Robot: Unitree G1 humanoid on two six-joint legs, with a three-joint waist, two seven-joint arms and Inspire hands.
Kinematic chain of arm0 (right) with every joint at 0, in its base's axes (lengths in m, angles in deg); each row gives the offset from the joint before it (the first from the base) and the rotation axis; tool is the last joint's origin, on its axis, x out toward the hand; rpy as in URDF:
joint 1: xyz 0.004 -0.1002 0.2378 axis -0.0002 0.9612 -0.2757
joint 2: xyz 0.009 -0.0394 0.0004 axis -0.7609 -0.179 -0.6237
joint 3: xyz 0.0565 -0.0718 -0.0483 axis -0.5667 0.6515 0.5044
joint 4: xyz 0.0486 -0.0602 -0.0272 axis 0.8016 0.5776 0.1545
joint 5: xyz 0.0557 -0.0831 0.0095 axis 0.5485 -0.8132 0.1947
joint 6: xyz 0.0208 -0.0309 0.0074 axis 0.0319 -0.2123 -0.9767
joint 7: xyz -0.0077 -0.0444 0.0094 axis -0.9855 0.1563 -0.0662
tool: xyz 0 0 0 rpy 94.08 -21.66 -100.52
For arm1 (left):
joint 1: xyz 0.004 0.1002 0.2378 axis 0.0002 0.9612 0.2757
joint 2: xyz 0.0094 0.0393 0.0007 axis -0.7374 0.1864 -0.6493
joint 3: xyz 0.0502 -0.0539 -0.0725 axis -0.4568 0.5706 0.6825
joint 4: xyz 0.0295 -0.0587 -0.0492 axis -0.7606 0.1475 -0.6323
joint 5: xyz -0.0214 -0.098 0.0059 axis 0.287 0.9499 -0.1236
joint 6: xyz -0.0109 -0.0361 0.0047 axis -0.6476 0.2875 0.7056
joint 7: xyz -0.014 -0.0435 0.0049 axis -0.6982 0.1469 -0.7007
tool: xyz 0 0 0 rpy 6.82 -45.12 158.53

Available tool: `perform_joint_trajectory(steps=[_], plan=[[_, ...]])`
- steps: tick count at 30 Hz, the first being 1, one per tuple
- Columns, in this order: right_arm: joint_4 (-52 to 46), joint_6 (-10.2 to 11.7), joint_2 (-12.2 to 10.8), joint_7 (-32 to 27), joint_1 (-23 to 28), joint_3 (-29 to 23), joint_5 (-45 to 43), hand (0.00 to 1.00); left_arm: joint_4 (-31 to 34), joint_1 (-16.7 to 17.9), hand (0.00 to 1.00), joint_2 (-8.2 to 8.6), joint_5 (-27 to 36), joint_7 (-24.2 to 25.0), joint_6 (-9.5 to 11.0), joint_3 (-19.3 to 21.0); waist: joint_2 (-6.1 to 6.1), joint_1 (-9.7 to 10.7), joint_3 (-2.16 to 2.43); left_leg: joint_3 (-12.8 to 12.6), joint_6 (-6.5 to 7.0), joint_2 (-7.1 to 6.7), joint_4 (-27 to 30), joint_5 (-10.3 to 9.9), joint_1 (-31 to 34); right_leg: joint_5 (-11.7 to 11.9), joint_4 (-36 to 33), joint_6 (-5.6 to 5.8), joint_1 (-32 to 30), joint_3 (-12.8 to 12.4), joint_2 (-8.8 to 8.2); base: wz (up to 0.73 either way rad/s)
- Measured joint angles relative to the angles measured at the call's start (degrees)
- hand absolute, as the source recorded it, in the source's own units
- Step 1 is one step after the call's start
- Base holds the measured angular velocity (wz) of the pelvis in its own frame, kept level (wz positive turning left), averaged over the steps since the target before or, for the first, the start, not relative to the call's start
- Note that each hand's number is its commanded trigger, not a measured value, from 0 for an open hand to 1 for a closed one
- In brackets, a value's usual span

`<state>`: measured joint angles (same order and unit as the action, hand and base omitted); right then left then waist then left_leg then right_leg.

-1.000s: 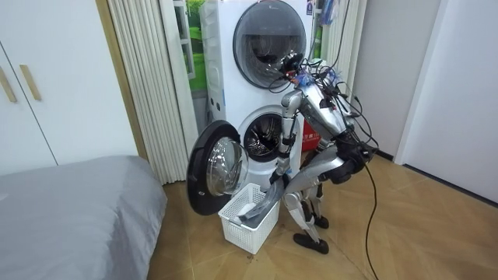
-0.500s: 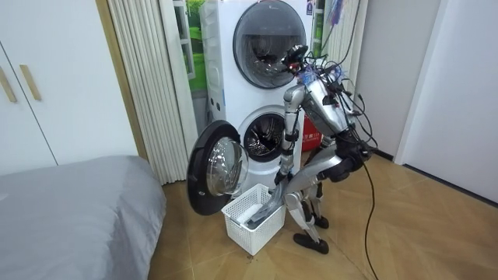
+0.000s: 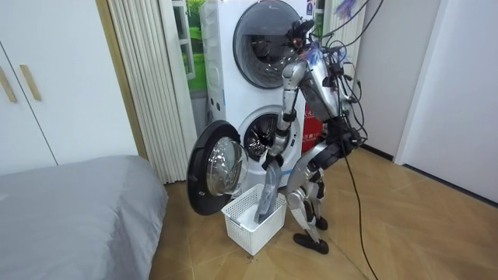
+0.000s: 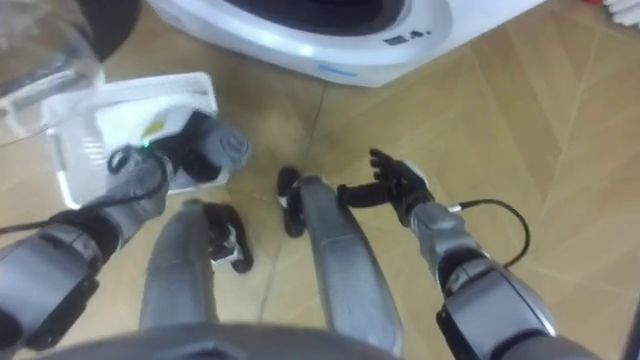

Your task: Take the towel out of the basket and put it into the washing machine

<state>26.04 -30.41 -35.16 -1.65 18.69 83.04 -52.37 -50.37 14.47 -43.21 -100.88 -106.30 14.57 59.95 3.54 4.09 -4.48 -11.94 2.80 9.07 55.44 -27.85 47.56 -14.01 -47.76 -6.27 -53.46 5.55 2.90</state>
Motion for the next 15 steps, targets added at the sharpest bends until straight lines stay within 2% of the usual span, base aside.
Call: perform_joint_trajectory(steps=[2,3,5,9,11,15], plan=[[-0.1,0.0,-0.1,0.6,-0.8,-0.2,-1.4,0.0,1.8,0.3,1.0,0.48,6.8,1.4,0.2,0.3,-0.63,0.0,-0.05,-0.5,0.56,-1.24,-2.2,1.1,-1.4,0.0,0.8,-0.06,1.1,1.7,-2.23,0.17],[-0.1,0.0,-0.2,0.7,-0.7,-0.4,-1.4,0.0,2.4,0.3,1.0,0.8,8.7,2.0,0.2,0.1,-0.8,0.1,-0.06,-0.5,0.69,-1.65,-2.8,1.4,-1.7,0.0,1.0,-0.05,1.4,2.0,-2.8,0.26],[-0.9,-0.1,-0.5,0.7,-0.8,-1.2,-1.6,0.0,4.5,0.9,1.0,1.72,16.4,5.1,0.6,0.1,-0.79,0.0,-0.06,-0.5,0.95,-2.93,-4.4,2.2,-2.7,0.1,1.2,0.09,1.9,1.9,-3.92,0.19],[-1.1,-0.1,-1.2,0.7,-1.3,-1.6,-3.8,0.0,10.0,2.9,1.0,2.15,26.7,11.0,0.9,-0.2,-0.83,0.0,-0.08,-0.5,1.07,-2.89,-4.8,2.5,-2.7,0.4,2.1,0.32,2.2,2.2,-3.94,0.02],[-1.6,-0.1,-1.4,0.8,-1.2,-1.8,-3.8,0.0,13.9,4.5,1.0,2.34,34.1,15.3,1.1,-1.5,-0.83,0.0,-0.08,-0.4,1.07,-2.9,-4.8,2.5,-2.7,0.5,2.3,0.39,2.3,2.4,-4.02,0.0],[-4.1,0.0,-1.7,0.4,-0.6,-3.6,-5.6,0.0,18.1,5.7,1.0,3.08,43.2,22.3,1.1,-3.3,-0.76,0.0,-0.02,-0.5,1.16,-2.92,-5.6,2.6,-2.6,0.7,3.0,0.45,2.3,2.4,-4.01,0.0]])
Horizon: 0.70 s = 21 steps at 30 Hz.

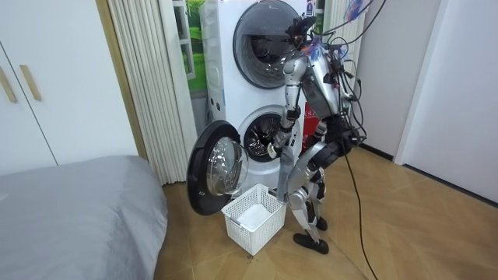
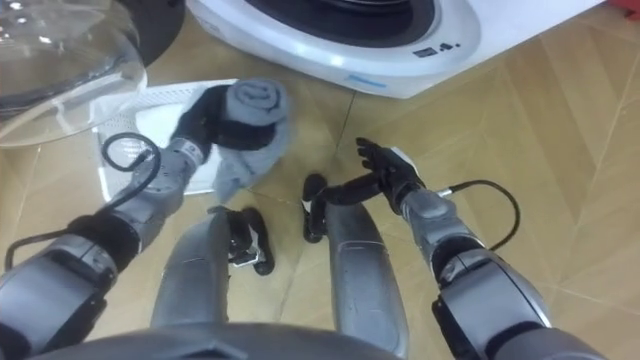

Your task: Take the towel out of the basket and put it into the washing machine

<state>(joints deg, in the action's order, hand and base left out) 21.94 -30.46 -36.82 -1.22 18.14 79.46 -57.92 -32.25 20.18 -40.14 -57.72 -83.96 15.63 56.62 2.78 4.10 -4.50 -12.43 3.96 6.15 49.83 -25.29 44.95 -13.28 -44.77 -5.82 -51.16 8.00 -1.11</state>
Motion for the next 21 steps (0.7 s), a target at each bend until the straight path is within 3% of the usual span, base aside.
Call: perform_joint_trajectory(steps=[3,7,9,14,21], plan=[[-3.2,-0.1,-0.4,-0.7,0.6,-0.3,-0.3,0.0,1.0,0.0,1.0,0.6,5.9,4.7,0.0,-1.2,0.35,0.1,0.22,0.0,-0.08,-0.01,-0.2,0.1,0.0,0.0,0.1,0.0,0.0,0.1,-0.01,0.0],[-5.1,0.0,-0.8,-0.6,0.7,-0.8,-0.9,0.0,1.1,0.7,1.0,2.02,8.8,8.7,0.0,-1.5,0.89,0.3,0.58,0.0,-0.12,0.06,-0.1,0.1,-0.2,0.0,0.1,-0.01,0.3,0.3,-0.01,0.0],[-5.3,0.0,-0.8,-0.5,1.2,-1.8,-1.9,0.0,1.1,1.0,1.0,2.01,10.8,9.7,0.0,-1.5,0.91,0.4,0.63,0.1,-0.1,0.09,-0.1,0.1,-0.6,0.0,0.4,-0.01,0.8,0.5,-0.01,0.0],[-5.6,0.0,-1.1,0.5,2.5,-2.0,-1.9,0.0,3.0,3.5,1.0,2.03,18.1,12.5,-0.5,-1.6,0.94,0.1,1.34,0.2,0.08,0.14,-0.2,0.2,-1.7,0.2,0.9,0.04,2.3,0.8,-0.07,0.0],[-6.9,0.0,-2.4,2.6,3.3,-2.5,-2.0,0.0,9.8,4.9,1.0,2.15,27.1,16.9,-2.1,-1.5,0.93,0.0,1.63,0.2,0.38,0.14,-0.1,0.5,-1.7,0.9,1.1,0.09,2.4,1.0,-0.21,0.0]])
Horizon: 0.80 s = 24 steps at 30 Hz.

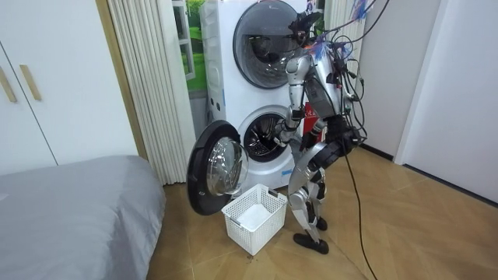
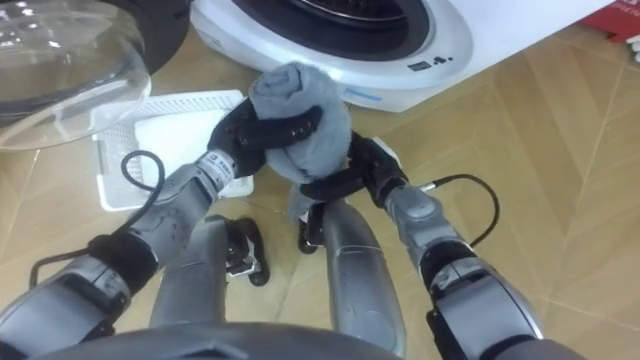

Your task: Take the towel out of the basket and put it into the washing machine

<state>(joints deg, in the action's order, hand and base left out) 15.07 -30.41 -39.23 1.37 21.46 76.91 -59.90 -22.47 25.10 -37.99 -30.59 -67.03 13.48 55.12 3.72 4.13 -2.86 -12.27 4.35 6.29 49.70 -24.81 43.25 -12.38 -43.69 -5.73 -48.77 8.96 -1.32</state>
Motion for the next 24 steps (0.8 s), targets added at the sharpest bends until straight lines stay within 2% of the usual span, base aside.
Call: perform_joint_trajectory(steps=[2,3,4,5,6,11,17,22,23,24], plan=[[-0.1,0.0,0.0,0.3,0.1,-0.4,-0.1,0.0,0.0,-0.1,1.0,0.02,0.2,0.7,-0.8,0.6,-0.01,0.1,0.32,0.0,-0.03,0.02,0.0,0.1,0.0,0.1,0.0,-0.08,0.1,0.4,-0.16,0.0],[-0.1,0.0,0.0,0.3,0.2,-0.5,-0.3,0.0,0.0,-0.1,1.0,0.05,0.2,1.0,-1.0,0.7,-0.02,0.1,0.33,0.1,-0.07,0.02,0.0,0.1,-0.2,0.1,0.0,-0.13,0.3,0.6,-0.25,0.0],[-0.1,0.0,0.0,0.5,0.2,-0.5,-0.5,0.1,0.0,-0.1,1.0,0.08,0.2,1.1,-1.1,0.9,-0.02,0.1,0.34,0.1,-0.08,0.02,0.0,0.1,-0.2,0.1,0.0,-0.13,0.3,0.6,-0.26,0.0],[-0.1,-0.1,0.0,0.8,0.3,-0.5,-0.7,0.58,0.0,-0.1,1.0,0.1,0.2,1.5,-1.4,1.1,-0.02,0.1,0.33,0.1,-0.09,0.02,0.0,0.1,-0.3,0.1,0.0,-0.14,0.4,0.6,-0.25,0.0],[-0.1,-0.1,0.0,0.9,0.3,-0.5,-0.7,1.0,0.1,-0.1,1.0,0.1,0.2,1.6,-1.6,1.2,-0.02,0.1,0.33,0.1,-0.09,0.02,0.0,0.1,-0.3,0.1,0.0,-0.14,0.4,0.6,-0.25,0.0],[0.7,-0.3,0.1,2.8,0.5,-0.4,-0.5,1.0,0.4,-0.3,1.0,0.37,0.2,1.9,-3.2,1.5,-0.02,0.3,0.33,0.1,-0.09,0.03,0.1,0.1,-0.3,0.1,0.0,-0.14,0.4,0.7,-0.3,0.0],[0.8,-0.6,0.2,4.0,0.3,-0.4,-0.5,1.0,0.6,-0.9,1.0,1.37,3.7,1.9,-4.2,1.8,-0.02,0.4,0.33,0.6,-0.09,-0.02,0.2,0.1,0.0,0.1,0.1,-0.14,0.4,1.0,-0.3,0.0],[0.8,-0.4,0.2,4.2,-0.1,-0.4,-0.5,1.0,0.6,-1.6,1.0,1.48,6.2,1.9,-4.2,2.1,-0.04,0.4,0.33,0.7,-0.09,-0.06,0.2,0.1,0.1,0.1,0.1,-0.14,0.4,1.0,-0.32,0.0],[0.8,-0.3,0.2,4.6,-0.4,-0.4,-0.5,1.0,0.6,-1.6,0.78,1.65,7.0,1.9,-4.2,2.1,-0.04,0.4,0.33,0.8,-0.09,-0.1,0.1,0.1,0.1,0.1,0.1,-0.14,0.4,1.1,-0.37,0.0],[0.9,-0.1,0.2,4.7,-0.4,-0.4,-0.4,1.0,0.6,-1.6,0.37,1.75,7.1,1.9,-4.2,2.1,-0.04,0.4,0.33,0.8,-0.1,-0.13,0.1,0.1,0.1,0.1,0.1,-0.15,0.4,1.1,-0.41,0.04]])
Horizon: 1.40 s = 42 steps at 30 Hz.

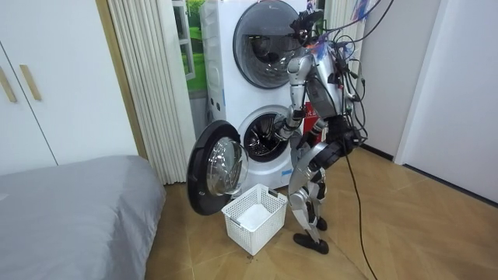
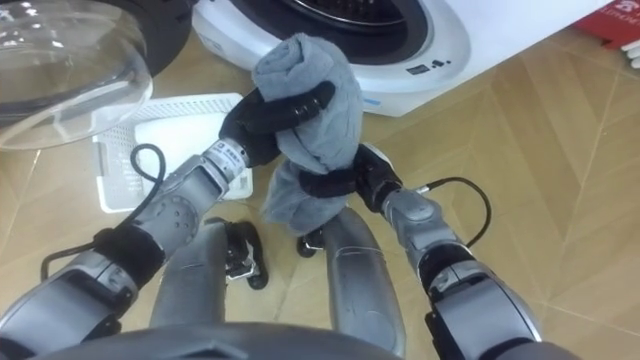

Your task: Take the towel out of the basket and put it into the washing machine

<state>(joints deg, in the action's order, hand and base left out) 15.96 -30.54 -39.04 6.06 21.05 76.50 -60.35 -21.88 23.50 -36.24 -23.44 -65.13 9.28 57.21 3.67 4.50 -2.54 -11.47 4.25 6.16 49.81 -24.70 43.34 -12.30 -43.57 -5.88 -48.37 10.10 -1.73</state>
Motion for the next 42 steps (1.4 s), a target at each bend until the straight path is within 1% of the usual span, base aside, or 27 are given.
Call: perform_joint_trajectory(steps=[1,6,10,11,12,14,16,18,20,21,22,24,25,26,27,28,29,30,31,33,34,35,37,39,40,41,42], plan=[[0.2,0.2,0.0,0.3,0.0,-0.1,0.0,1.0,0.0,0.0,0.0,0.11,0.5,0.0,0.0,0.0,-0.01,0.0,0.0,0.1,-0.02,-0.02,0.0,0.0,0.0,0.0,0.1,-0.01,0.1,0.1,-0.03,0.05],[0.7,0.2,-0.2,0.0,0.1,-0.2,0.0,1.0,0.0,0.1,0.0,0.13,1.5,0.0,-0.4,0.6,-0.05,-0.3,0.0,0.4,-0.13,0.04,-0.6,0.3,-0.5,0.0,1.0,-0.07,0.9,0.7,0.03,0.03],[1.0,0.0,0.2,-1.3,0.9,-1.0,0.8,1.0,0.0,0.3,0.0,0.08,4.2,0.0,-1.2,0.7,-0.34,-2.1,-0.06,0.5,-0.18,0.06,-1.0,0.3,-1.0,0.0,1.4,-0.14,1.4,0.9,0.02,0.0],[1.2,-0.2,0.2,-1.8,1.0,-1.4,0.7,1.0,0.0,0.8,0.0,0.05,4.8,0.0,-1.3,0.8,-0.61,-2.8,-0.05,0.6,-0.23,0.06,-1.2,0.3,-1.0,0.0,1.7,-0.15,1.6,1.2,-0.01,0.0],[1.2,-0.5,0.3,-2.1,1.1,-1.6,0.6,1.0,0.0,1.0,0.0,0.06,5.1,0.0,-1.3,0.7,-0.76,-3.1,-0.07,0.6,-0.25,0.07,-1.2,0.3,-1.0,0.0,1.8,-0.16,1.6,1.3,-0.05,0.0],[1.4,-2.0,0.4,-3.1,1.5,-2.5,0.5,1.0,0.0,2.4,0.0,-0.19,5.6,0.2,-1.5,0.9,-1.4,-4.1,-0.06,0.5,-0.25,0.01,-1.4,0.3,-1.0,0.0,1.9,-0.15,1.6,1.4,-0.16,0.0],[1.4,-2.7,0.8,-3.4,1.9,-2.5,0.3,1.0,0.2,3.8,0.0,-0.29,5.3,0.4,-1.5,0.7,-1.64,-5.2,-0.03,0.4,-0.28,-0.06,-1.9,0.3,-1.2,0.0,2.0,-0.15,1.6,1.4,-0.21,0.0],[1.4,-3.4,0.9,-3.8,2.2,-3.1,-0.6,1.0,0.2,5.0,0.0,-1.03,3.8,0.5,-1.4,1.0,-1.67,-6.2,-0.06,0.3,-0.44,-0.36,-2.5,0.6,-1.3,0.0,2.0,-0.19,1.5,1.4,-0.44,0.03],[1.3,-3.7,0.9,-4.8,2.2,-3.6,-1.3,1.0,0.2,6.4,0.0,-1.74,1.0,0.5,-1.1,2.0,-1.79,-6.8,-0.07,0.3,-0.49,-1.01,-3.6,1.1,-1.5,-0.2,2.1,-0.31,1.3,1.5,-1.0,0.12],[1.3,-3.7,1.0,-5.0,2.3,-3.6,-1.3,1.0,0.2,7.4,0.0,-2.51,-2.0,0.2,-0.8,2.6,-1.88,-7.2,-0.07,0.3,-0.57,-1.07,-4.1,1.4,-1.7,-0.2,2.4,-0.32,1.5,1.6,-1.05,0.09],[1.4,-3.7,1.1,-5.0,2.4,-3.6,-1.2,1.0,0.1,7.6,0.0,-2.85,-3.6,-0.1,-0.8,2.6,-1.98,-7.6,-0.06,0.3,-0.63,-1.07,-4.3,1.5,-1.8,-0.2,2.7,-0.35,1.7,1.7,-1.05,0.06],[1.8,-3.8,1.9,-5.3,2.6,-3.6,-1.1,1.0,-1.7,8.9,0.0,-3.96,-11.7,-1.8,-0.8,2.9,-2.88,-8.3,-0.07,0.8,-0.72,-1.06,-4.5,1.5,-2.0,-0.2,3.1,-0.43,2.2,2.6,-1.16,0.08],[1.8,-3.9,2.0,-5.3,2.7,-3.6,-1.1,1.0,-2.0,9.5,0.0,-4.01,-13.4,-2.5,-0.9,2.9,-2.93,-8.4,-0.07,0.8,-0.74,-1.11,-4.7,1.6,-2.0,-0.3,3.2,-0.44,2.2,2.6,-1.22,0.08],[1.9,-4.3,2.3,-5.3,2.5,-3.7,-0.8,1.0,-2.7,10.5,0.0,-4.2,-17.2,-4.0,-1.1,3.3,-2.94,-8.5,-0.08,0.8,-0.73,-1.41,-5.3,1.9,-2.0,-0.3,3.3,-0.46,2.1,2.7,-1.52,0.07],[1.9,-4.4,2.5,-5.2,2.3,-3.8,-0.2,1.0,-3.1,10.9,0.0,-4.19,-19.0,-4.8,-1.2,3.6,-2.96,-8.6,-0.09,0.8,-0.71,-1.65,-5.6,2.1,-2.0,-0.3,3.3,-0.46,2.0,2.8,-1.76,0.12],[2.6,-4.7,3.1,-4.9,2.0,-4.3,0.4,1.0,-4.2,11.3,0.0,-4.15,-22.7,-6.2,-1.3,4.1,-3.07,-9.2,-0.09,0.8,-0.62,-2.05,-6.3,2.5,-2.0,-0.3,3.5,-0.46,1.9,3.1,-2.28,0.12],[3.2,-5.4,3.5,-4.9,1.7,-4.6,0.8,1.0,-4.6,11.9,0.0,-4.15,-25.7,-7.6,-1.4,4.4,-3.22,-9.8,-0.08,0.9,-0.62,-2.14,-6.4,2.6,-1.8,-0.3,3.6,-0.51,2.0,3.9,-2.68,0.11],[3.4,-5.8,3.6,-5.0,1.4,-4.7,1.2,1.0,-4.8,12.7,0.0,-4.23,-26.7,-8.1,-1.4,4.8,-3.24,-9.8,-0.07,0.9,-0.62,-2.19,-6.5,2.6,-1.8,-0.4,3.6,-0.61,2.0,4.3,-2.92,0.13],[3.7,-6.2,3.9,-5.0,1.1,-4.7,1.9,1.0,-4.9,13.6,0.0,-4.35,-28.6,-9.2,-1.4,5.4,-3.23,-10.0,-0.08,1.3,-0.62,-2.62,-6.7,2.9,-1.6,-0.5,3.5,-0.62,2.0,4.7,-3.34,0.25],[5.3,-6.3,4.6,-4.9,0.6,-4.7,4.1,1.0,-5.7,13.9,0.0,-4.31,-31.7,-10.5,-1.4,6.3,-3.21,-10.7,-0.09,1.6,-0.46,-3.28,-7.2,3.5,-1.5,-0.8,3.1,-0.55,2.0,5.5,-4.42,0.31],[5.5,-6.3,4.9,-4.9,0.6,-4.7,4.8,1.0,-5.8,13.9,0.0,-4.28,-32.1,-10.9,-1.4,6.4,-3.19,-10.9,-0.11,1.9,-0.45,-3.52,-7.2,3.6,-1.4,-1.0,2.9,-0.53,2.0,5.7,-4.64,0.3],[6.7,-6.4,5.3,-4.4,0.2,-5.0,5.9,1.0,-5.8,14.1,0.0,-4.09,-33.3,-11.4,-1.4,7.2,-3.14,-11.3,-0.13,2.2,-0.33,-3.93,-7.2,3.8,-1.3,-1.3,2.6,-0.45,2.0,6.1,-5.28,0.28],[8.0,-7.4,5.8,-3.5,-0.9,-5.2,7.3,1.0,-5.7,14.1,0.0,-4.19,-35.0,-11.8,-1.4,7.6,-2.93,-11.7,-0.26,2.1,-0.17,-4.03,-7.2,4.1,-0.9,-1.3,2.6,-0.43,1.9,6.8,-5.84,0.25],[9.0,-8.1,6.5,-2.6,-1.6,-5.2,9.5,1.0,-5.7,14.1,0.0,-4.14,-36.1,-12.6,-1.4,7.9,-2.51,-12.2,-0.51,2.1,-0.04,-4.08,-7.2,4.2,-0.6,-1.4,2.5,-0.42,1.9,7.5,-6.32,0.17],[9.5,-8.8,6.9,-2.2,-2.0,-5.3,10.6,1.0,-5.7,14.2,0.0,-4.05,-37.3,-12.8,-1.4,7.9,-2.26,-12.6,-0.65,2.2,0.01,-4.09,-7.1,4.3,-0.4,-1.4,2.5,-0.42,1.9,7.9,-6.47,0.16],[9.7,-9.3,7.5,-1.7,-2.2,-5.4,11.6,1.0,-5.8,14.3,0.0,-3.9,-38.5,-13.0,-1.5,8.0,-2.19,-12.7,-0.67,2.2,0.15,-4.09,-7.1,4.3,-0.1,-1.4,2.5,-0.41,1.9,8.8,-7.01,0.14],[9.7,-9.6,7.8,-1.4,-2.4,-5.5,11.9,1.0,-5.7,14.4,0.0,-3.9,-38.7,-13.0,-1.5,7.9,-2.1,-12.7,-0.73,2.2,0.21,-4.1,-7.0,4.4,0.1,-1.4,2.5,-0.41,1.9,9.1,-7.14,0.11]])
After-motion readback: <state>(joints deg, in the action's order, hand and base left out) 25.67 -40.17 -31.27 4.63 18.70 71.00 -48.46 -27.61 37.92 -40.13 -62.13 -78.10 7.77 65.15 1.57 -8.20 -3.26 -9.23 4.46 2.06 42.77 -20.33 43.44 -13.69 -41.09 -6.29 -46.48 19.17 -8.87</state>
